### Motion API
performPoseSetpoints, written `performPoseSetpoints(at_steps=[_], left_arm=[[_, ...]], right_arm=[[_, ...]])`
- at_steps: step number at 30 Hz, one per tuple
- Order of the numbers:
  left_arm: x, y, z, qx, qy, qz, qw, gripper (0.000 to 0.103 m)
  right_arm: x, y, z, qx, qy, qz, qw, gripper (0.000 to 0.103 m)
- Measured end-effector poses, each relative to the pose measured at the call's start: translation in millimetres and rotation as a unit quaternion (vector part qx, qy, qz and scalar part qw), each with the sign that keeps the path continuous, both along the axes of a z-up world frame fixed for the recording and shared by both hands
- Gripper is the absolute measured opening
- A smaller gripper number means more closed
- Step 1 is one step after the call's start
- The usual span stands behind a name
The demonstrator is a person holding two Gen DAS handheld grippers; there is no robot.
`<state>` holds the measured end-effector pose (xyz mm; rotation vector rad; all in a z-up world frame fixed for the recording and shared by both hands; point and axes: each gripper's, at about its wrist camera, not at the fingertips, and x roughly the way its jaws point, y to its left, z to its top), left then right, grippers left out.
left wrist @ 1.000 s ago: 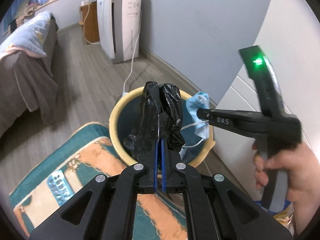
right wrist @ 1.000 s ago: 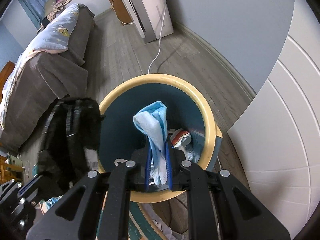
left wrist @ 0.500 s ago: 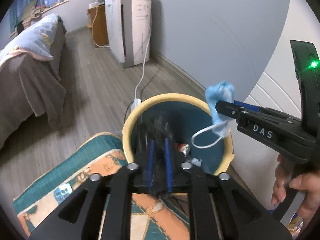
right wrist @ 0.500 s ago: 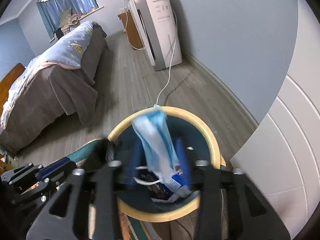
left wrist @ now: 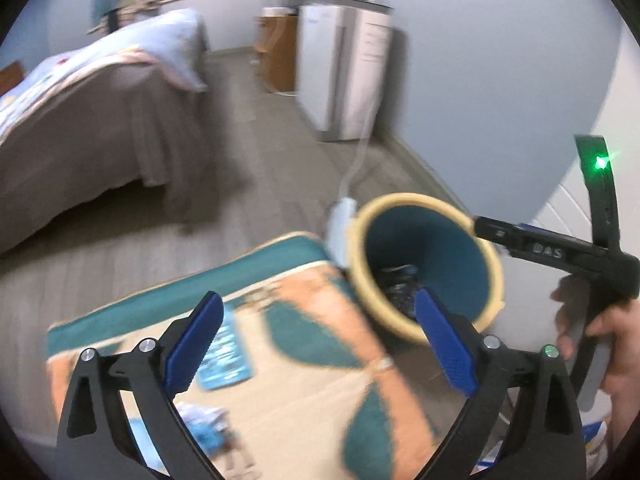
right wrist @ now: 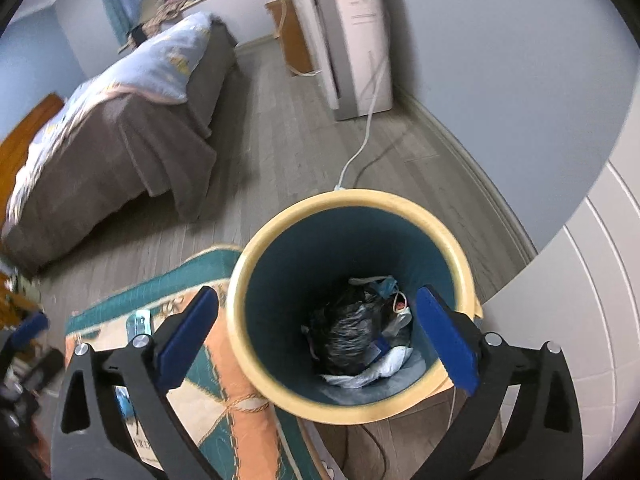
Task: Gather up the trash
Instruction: 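Open both tools over the teal bin to drop bag and mask, then move both open tools back over the masks and blister pack on the mat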
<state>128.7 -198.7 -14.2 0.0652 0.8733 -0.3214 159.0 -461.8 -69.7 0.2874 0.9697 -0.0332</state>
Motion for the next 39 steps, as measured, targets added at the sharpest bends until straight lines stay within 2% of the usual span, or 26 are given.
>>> performPoseSetpoints(at_steps=[5,8,12,18,27,30,32,34,36,38,39], left_arm=[[-14.4,67.5,4.2,0.002,-0.002,0.070,0.9976,0.097],[-26.4,100.2,-4.1,0.017,0.006,0.103,0.9945,0.097],[-43.5,134.6,-28.7,0.026,0.031,0.134,0.9902,0.097],[-56.9,165.4,-76.8,0.048,0.093,0.149,0.9833,0.097],[-55.0,192.0,-121.3,0.079,0.134,0.147,0.9767,0.095],[-46.4,206.2,-127.2,0.050,0.146,0.167,0.9737,0.094],[-41.2,212.3,-130.3,0.027,0.151,0.176,0.9723,0.091],[-35.2,212.7,-139.6,0.031,0.165,0.170,0.9710,0.078],[-31.9,210.3,-146.4,0.043,0.176,0.162,0.9701,0.069],[-28.7,210.7,-151.5,0.037,0.182,0.153,0.9707,0.062],[-27.3,210.9,-151.8,0.032,0.183,0.149,0.9712,0.053]], right_arm=[[2.5,46.5,0.7,-0.012,0.014,0.045,0.999,0.097],[4.6,78.4,-2.5,-0.012,0.021,0.079,0.997,0.097],[6.3,122.6,-10.7,-0.038,0.034,0.123,0.991,0.097],[3.1,168.6,-29.1,-0.032,0.067,0.157,0.985,0.097],[5.6,215.1,-45.3,-0.074,0.085,0.194,0.975,0.097],[8.2,221.4,-50.6,-0.078,0.089,0.197,0.973,0.097],[10.6,225.3,-54.3,-0.083,0.092,0.200,0.972,0.097],[13.4,232.2,-60.3,-0.092,0.096,0.207,0.969,0.097],[15.9,238.4,-65.7,-0.101,0.100,0.214,0.966,0.097],[18.6,245.1,-70.2,-0.105,0.102,0.223,0.964,0.097],[20.5,248.4,-72.0,-0.105,0.102,0.226,0.963,0.097]])
